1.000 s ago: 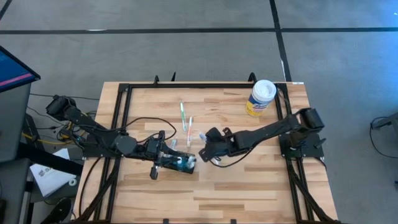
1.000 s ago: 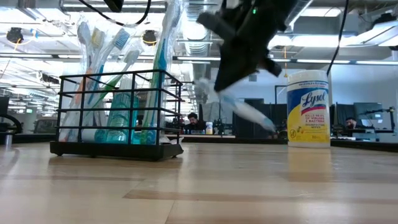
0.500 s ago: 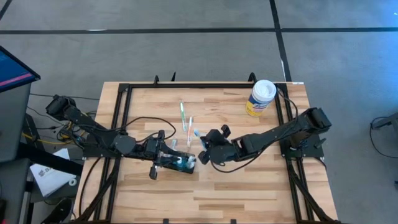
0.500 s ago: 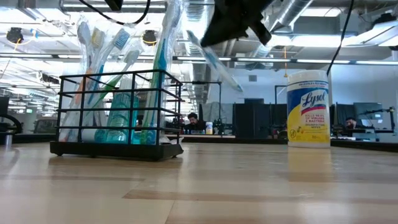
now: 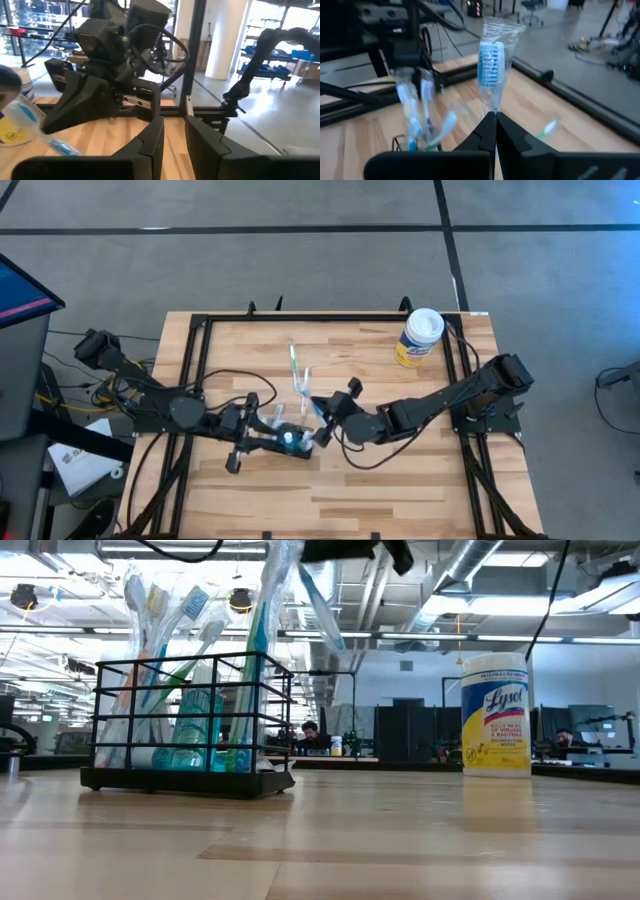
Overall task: Pick & Place toothbrushing station
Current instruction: Put the blue toothbrush into the wire organizer
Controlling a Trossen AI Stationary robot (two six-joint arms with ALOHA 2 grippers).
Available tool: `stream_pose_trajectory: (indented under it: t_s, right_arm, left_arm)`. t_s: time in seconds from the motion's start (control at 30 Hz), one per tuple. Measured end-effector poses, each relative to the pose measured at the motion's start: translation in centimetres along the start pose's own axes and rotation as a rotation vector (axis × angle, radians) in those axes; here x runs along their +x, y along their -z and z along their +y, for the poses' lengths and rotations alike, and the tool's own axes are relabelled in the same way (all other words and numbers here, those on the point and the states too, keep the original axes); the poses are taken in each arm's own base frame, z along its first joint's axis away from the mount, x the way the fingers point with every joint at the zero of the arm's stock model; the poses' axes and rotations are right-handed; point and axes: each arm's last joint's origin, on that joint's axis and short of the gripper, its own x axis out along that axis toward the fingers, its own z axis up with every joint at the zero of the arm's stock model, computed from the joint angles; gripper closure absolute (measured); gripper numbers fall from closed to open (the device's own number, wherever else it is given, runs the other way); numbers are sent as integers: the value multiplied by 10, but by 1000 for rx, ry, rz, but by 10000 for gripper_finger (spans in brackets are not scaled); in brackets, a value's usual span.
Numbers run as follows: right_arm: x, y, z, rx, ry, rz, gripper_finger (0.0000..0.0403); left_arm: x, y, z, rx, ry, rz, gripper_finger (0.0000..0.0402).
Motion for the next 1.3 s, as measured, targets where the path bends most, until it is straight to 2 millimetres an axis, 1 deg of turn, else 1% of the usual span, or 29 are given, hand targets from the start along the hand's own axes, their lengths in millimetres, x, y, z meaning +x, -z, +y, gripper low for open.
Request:
stream_pose_trajectory:
  t_s: [0.1, 0.17, 0.33, 0.5, 0.67, 0.77, 0.93, 1.0, 1.1, 1.17, 1.3]
  right_arm:
    - [-3, -4, 5, -20, -24, -44, 403]
    - [-1, -4, 9, -25, -36, -72, 403]
    - [10, 9, 19, -55, -100, -123, 403]
    - [10, 21, 14, -38, -123, -180, 403]
    - [4, 31, 7, -23, -177, -297, 403]
    - [5, 47, 1, -24, -213, -306, 403]
    - [1, 57, -8, -1, -229, -350, 403]
    - [2, 61, -11, -7, -231, -346, 403]
    - [5, 58, -13, 2, -268, -365, 403]
    - [10, 60, -13, 10, -299, -394, 403]
    - [21, 74, -10, -1, -335, -448, 403]
  left_arm:
    - [-4, -3, -3, -5, 21, -9, 327]
    - [-6, -3, -6, -1, 33, -11, 327]
    - [-9, -4, -11, 33, 61, -15, 327]
    - [-10, -4, -12, 32, 69, -18, 327]
    - [-10, -5, -12, 32, 69, -19, 327]
    - [-10, -5, -12, 32, 65, -20, 327]
    - [-10, -5, -12, 30, 61, -22, 327]
    - [-10, -5, -12, 30, 61, -23, 327]
    - [-10, -5, -12, 29, 61, -26, 327]
    - [-10, -5, -12, 28, 61, -28, 327]
    - [-10, -5, -12, 27, 61, -29, 327]
